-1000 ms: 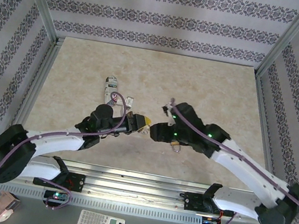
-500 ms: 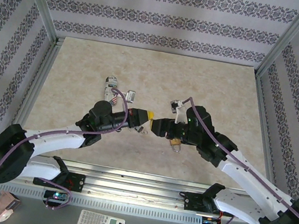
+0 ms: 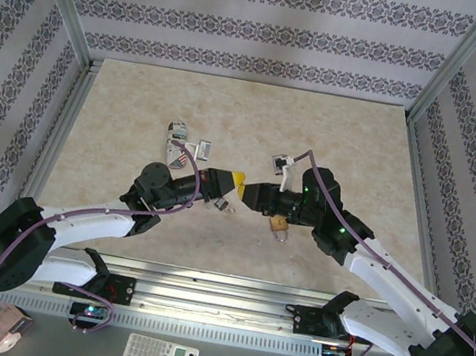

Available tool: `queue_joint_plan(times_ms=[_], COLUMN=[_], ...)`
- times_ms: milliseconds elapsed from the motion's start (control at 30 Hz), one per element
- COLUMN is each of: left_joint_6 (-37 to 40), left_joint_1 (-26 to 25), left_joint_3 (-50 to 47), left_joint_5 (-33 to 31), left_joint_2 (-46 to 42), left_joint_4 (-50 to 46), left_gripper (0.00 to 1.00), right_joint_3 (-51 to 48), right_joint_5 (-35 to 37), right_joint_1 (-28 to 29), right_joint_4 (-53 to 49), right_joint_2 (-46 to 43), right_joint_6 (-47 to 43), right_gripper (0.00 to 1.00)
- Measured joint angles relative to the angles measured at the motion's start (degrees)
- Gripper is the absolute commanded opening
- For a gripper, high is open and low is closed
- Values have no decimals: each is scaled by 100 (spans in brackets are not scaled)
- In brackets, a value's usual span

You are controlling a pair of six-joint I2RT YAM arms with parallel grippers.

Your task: Unlock with the key

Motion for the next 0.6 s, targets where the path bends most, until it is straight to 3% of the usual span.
queue_joint_plan(times_ms=[467, 600], left_joint_6=[-125, -175], left_joint_1=[0, -2], left_joint_3=[-101, -201], left_joint_5=[-46, -46], left_joint_2=[138, 138], left_joint_4=[422, 586], left_gripper=[0, 0], right_joint_3=[-22, -26], right_joint_5=[-229, -273], right_joint_1=[-37, -37], right_joint_4=[184, 177], right_joint_2=[-2, -2], right_joint_6=[136, 129], right_gripper=[0, 0])
